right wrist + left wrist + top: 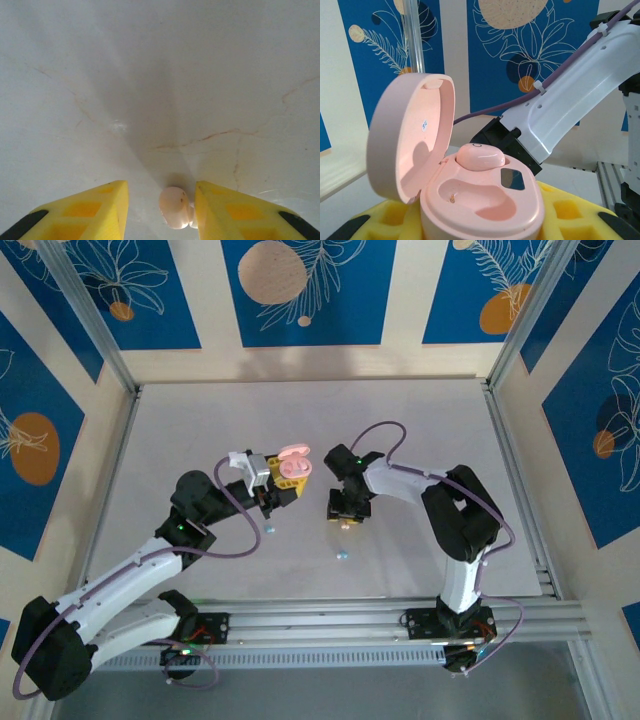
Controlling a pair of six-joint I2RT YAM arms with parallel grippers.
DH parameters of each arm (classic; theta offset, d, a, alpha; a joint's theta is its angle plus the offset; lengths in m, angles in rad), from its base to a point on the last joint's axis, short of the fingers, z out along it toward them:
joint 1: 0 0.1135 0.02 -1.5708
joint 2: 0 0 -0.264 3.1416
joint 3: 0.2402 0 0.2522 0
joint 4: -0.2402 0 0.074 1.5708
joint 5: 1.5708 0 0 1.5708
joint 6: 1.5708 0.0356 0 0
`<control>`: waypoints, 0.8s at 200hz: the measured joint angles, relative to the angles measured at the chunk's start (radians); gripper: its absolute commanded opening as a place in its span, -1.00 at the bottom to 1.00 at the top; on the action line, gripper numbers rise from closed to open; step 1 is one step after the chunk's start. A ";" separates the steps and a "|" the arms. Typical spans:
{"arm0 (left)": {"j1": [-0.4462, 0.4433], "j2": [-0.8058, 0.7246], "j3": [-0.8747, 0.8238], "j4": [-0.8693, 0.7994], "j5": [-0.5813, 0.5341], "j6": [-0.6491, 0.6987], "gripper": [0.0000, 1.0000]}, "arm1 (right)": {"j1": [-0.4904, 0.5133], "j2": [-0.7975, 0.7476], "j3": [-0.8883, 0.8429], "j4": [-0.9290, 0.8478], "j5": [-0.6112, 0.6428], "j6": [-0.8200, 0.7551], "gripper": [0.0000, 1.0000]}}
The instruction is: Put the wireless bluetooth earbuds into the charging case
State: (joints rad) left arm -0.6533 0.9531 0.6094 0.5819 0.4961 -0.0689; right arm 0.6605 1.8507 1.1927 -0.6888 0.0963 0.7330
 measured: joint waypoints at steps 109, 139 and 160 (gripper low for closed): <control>0.000 -0.001 0.000 -0.002 0.000 0.000 -0.46 | 0.030 0.096 0.123 -0.119 0.053 -0.196 -0.42; 0.000 -0.005 0.000 -0.016 0.000 0.000 -0.46 | 0.034 0.104 0.132 -0.138 0.066 -0.223 -0.40; 0.000 -0.006 0.000 -0.023 0.000 0.000 -0.46 | 0.034 0.104 0.134 -0.164 0.066 -0.241 -0.38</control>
State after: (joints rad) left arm -0.6533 0.9474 0.6094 0.5594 0.4957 -0.0685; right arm 0.6949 1.9549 1.3270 -0.8524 0.1623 0.4923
